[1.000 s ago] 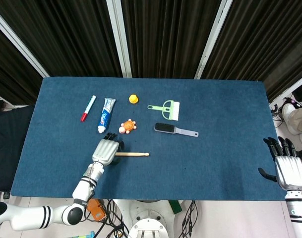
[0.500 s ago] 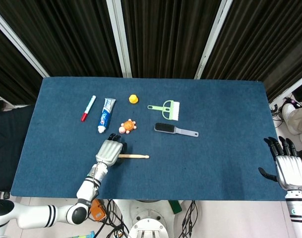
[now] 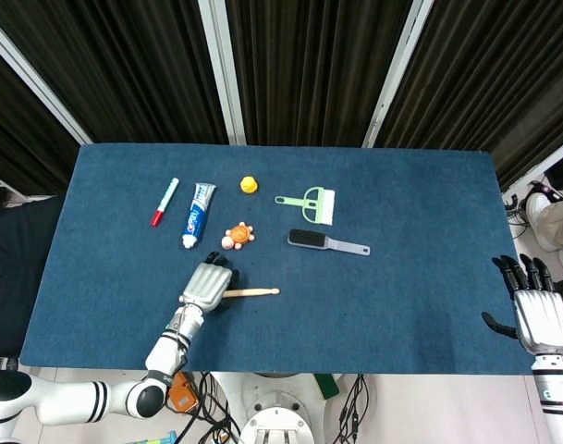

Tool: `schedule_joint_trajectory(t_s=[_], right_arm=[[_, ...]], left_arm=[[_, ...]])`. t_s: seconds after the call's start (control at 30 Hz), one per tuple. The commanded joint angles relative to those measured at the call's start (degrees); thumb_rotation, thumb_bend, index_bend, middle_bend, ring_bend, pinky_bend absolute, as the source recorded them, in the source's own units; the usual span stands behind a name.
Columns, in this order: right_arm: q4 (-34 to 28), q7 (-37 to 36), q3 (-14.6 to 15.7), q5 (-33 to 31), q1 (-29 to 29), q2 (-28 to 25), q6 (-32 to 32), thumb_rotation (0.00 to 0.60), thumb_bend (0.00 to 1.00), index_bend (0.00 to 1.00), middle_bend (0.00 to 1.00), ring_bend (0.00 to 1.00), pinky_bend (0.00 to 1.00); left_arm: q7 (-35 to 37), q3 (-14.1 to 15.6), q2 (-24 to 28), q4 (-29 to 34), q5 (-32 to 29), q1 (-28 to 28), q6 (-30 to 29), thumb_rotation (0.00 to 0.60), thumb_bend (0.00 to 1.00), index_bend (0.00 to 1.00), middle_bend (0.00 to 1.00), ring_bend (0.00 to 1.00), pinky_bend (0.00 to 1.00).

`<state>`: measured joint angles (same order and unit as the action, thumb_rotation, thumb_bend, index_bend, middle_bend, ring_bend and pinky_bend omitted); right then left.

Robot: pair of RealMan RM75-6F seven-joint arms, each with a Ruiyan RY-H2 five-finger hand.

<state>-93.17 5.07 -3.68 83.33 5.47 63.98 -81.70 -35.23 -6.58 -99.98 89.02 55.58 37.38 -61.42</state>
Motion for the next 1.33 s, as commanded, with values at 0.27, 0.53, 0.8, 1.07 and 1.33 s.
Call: schedule_joint_trajectory(t_s=[0.27, 0.53, 0.8, 1.07, 1.33], right_arm=[[-0.1, -0.2, -0.1, -0.3, 0.0, 0.0, 0.2, 0.600, 0.29, 0.20, 0.18, 0.07, 0.00], [-0.2, -0.3, -0.1, -0.4, -0.1, -0.1, 0.0, 0.600, 0.29, 0.20, 0.18, 0.07, 0.00], [-0.5, -0.1, -0.1, -0.9, -0.1, -0.2, 0.4, 0.600, 0.29, 0.20, 0.18, 0.07, 0.00], [-0.8, -0.1, -0.1, -1.0, -0.2, -0.3, 0.3, 0.600, 0.29, 0.20, 0.18, 0.07, 0.00], [-0.8, -0.2, -0.2, -1.1, -0.1, -0.2, 0.3, 0.600, 0.29, 0.20, 0.18, 0.07, 0.00]], left_arm=[[2.0, -0.1, 1.8, 1.5, 1.3, 0.0, 0.2, 0.600, 0.50, 0.58, 0.61, 0.23, 0.12], [13.1, -2.0, 8.9, 8.9, 4.4, -0.7, 3.5, 0.600, 0.53, 0.59, 0.62, 0.23, 0.12], [21.1, -5.2, 20.9, 16.6, 9.6, -0.4, 6.0, 0.600, 0.53, 0.59, 0.62, 0.23, 0.12], [18.3, -9.2, 32.2, 25.0, 9.4, 1.6, 5.5, 0.600, 0.53, 0.59, 0.62, 0.23, 0.12], [15.4, -12.0, 40.8, 32.3, 7.7, 2.7, 3.7, 0.600, 0.53, 0.60, 0.63, 0.24, 0.13]])
